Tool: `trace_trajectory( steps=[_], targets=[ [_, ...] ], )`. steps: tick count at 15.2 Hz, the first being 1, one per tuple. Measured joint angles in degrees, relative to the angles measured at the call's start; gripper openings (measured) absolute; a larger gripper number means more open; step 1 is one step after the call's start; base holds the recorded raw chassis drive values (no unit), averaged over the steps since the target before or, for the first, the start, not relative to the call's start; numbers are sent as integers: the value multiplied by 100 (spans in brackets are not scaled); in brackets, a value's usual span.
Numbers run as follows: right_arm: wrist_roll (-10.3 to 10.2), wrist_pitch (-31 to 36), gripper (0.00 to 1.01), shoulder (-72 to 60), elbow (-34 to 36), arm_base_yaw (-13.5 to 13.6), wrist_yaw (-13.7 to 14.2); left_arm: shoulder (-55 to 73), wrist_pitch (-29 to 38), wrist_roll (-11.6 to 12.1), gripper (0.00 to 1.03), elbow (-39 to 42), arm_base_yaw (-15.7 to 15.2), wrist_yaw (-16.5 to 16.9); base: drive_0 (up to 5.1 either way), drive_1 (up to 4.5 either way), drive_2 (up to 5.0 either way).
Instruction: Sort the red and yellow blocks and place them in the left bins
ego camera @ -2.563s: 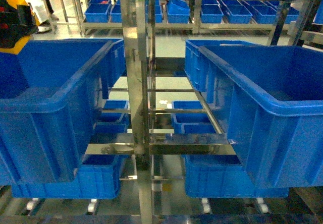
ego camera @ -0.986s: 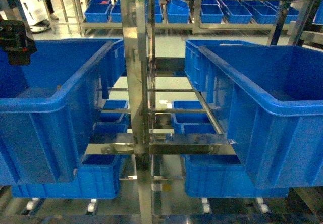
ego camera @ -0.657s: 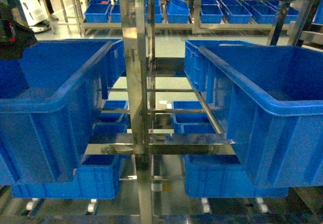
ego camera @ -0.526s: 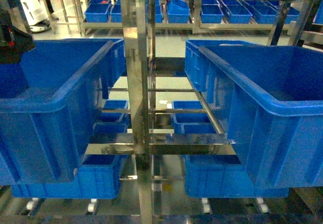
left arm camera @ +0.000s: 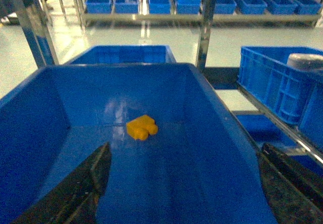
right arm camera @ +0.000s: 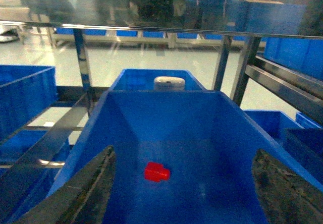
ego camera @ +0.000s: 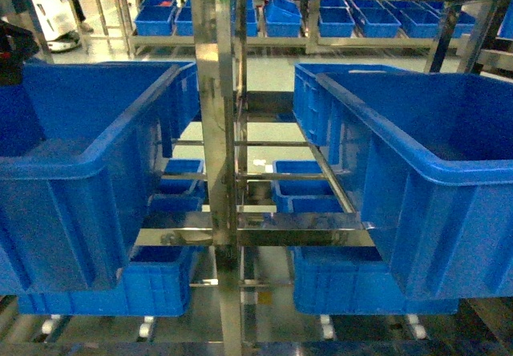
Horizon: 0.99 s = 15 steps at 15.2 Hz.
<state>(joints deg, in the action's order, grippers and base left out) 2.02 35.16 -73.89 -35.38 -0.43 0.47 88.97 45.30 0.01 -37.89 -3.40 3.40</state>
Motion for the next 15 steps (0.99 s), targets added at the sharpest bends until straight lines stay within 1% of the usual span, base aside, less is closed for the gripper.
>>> trace_trajectory(
  steps=[1,2,3,4,6,7,11,12,13,15],
  targets=[
    [-68,592,74,223,525,26,-52,-142,649,-2,75,490,35,-55,0,0,0],
    [-96,839,62,446,975,44,-55,-442,1047,0,61,1060,68,-68,0,0,0],
    [-109,938,47,719,1344,42,-52,-774,1161,-2,48,1375,234,-328,0,0,0],
    [-116,994,34,951,1606,42,-50,-1117,1204,0,33,1687,345,-321,0,0,0],
    [-118,992,8,1401,2094,42,-48,-1556,1143,0,10,2218,356,-337,0,0,0],
    [-125,970,2,1580,2262,42,-50,-1825,1084,2,2,2433,334,-348,0,0,0],
    [-129,636,2,2472,2837,42,-50,-2837,695,0,2,3034,337,-345,0,0,0],
    [-131,509,2,2699,2924,42,-50,-2833,1093,0,2,3248,337,-345,0,0,0],
    [-136,369,2,2959,3021,42,-48,-3038,754,0,2,3436,337,-352,0,0,0],
    [-138,7,2,3462,3202,42,-50,-3757,308,0,2,3554,337,-345,0,0,0]
  ],
)
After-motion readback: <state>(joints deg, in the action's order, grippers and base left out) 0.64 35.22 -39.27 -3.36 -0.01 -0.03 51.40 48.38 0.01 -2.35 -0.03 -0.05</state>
